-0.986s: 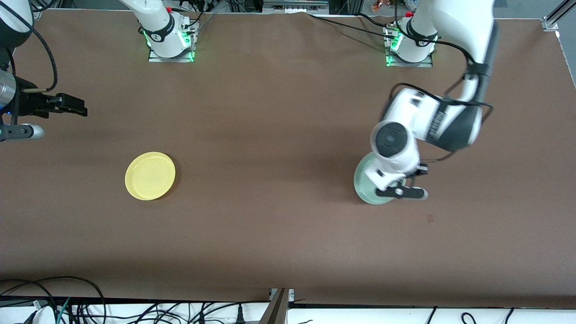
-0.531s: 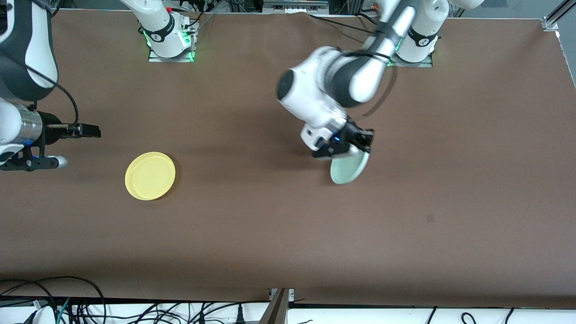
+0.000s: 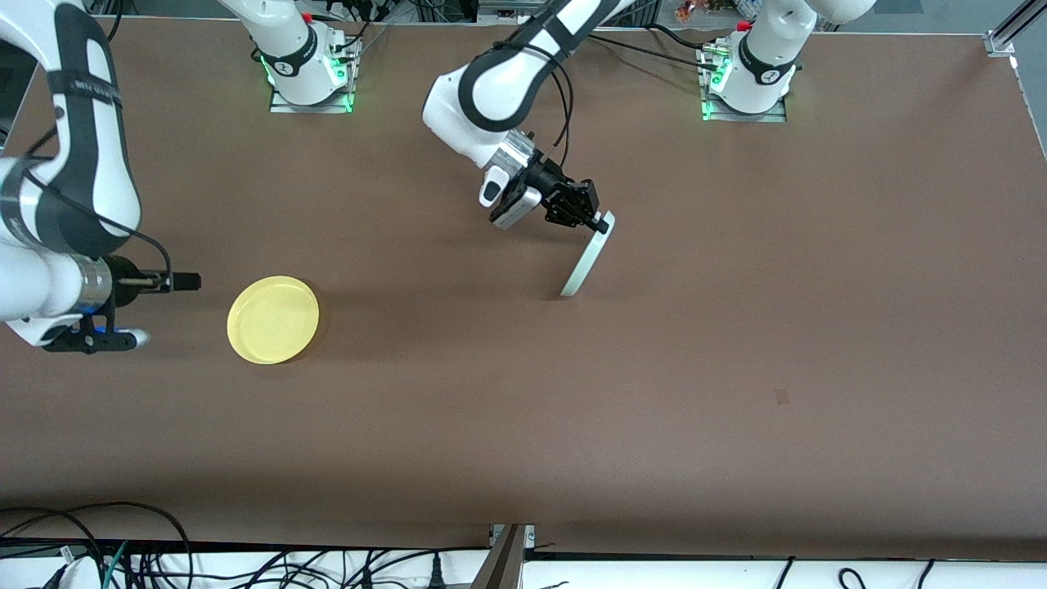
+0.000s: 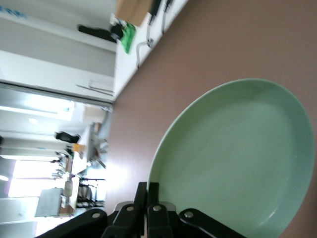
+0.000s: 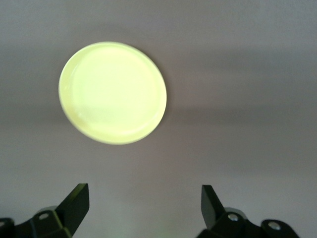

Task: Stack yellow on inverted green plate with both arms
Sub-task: 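Lift the green plate with the left gripper while the right gripper reaches yellow, then flip the green plate with the left gripper while the right gripper grips yellow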

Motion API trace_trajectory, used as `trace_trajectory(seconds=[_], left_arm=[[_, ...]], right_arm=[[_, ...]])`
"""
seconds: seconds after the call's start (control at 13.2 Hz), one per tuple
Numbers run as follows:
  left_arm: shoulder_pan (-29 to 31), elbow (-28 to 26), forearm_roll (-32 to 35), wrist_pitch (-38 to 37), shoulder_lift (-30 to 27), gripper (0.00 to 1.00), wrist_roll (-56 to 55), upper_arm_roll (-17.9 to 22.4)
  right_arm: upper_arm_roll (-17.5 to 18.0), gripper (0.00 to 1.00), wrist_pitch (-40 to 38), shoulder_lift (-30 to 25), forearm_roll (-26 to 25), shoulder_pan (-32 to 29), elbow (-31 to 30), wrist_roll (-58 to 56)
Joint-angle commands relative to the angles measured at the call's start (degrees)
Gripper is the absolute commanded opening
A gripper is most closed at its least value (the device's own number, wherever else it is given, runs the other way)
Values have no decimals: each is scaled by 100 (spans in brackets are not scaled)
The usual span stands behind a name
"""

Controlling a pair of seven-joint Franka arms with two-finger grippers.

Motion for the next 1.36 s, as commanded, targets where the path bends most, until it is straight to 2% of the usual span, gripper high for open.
trace_trajectory(seconds=[0.0, 0.15, 0.38, 0.61, 0.83, 1.29], left_arm=[[-354, 309, 625, -439, 397, 0, 44, 133], [-372, 520, 739, -571, 512, 0, 62, 151], [-399, 556, 1135, -572, 670, 0, 27, 169], [-592, 1011, 1548, -571, 1065, 0, -26, 178], [-768, 1522, 1943, -554, 1628, 0, -26, 178], [-909, 1514, 2032, -370, 1699, 0, -8, 178]], right_arm=[[35, 100, 715, 167, 8, -115, -359, -21], [35, 100, 1454, 159, 26, -185, -904, -21], [35, 100, 2018, 141, 149, -194, -1424, -21], [35, 100, 2519, 150, 323, -290, -1855, -30], [35, 100, 2845, 176, 474, -352, -2067, -117], [35, 100, 3276, 440, 712, -422, -2172, -284]])
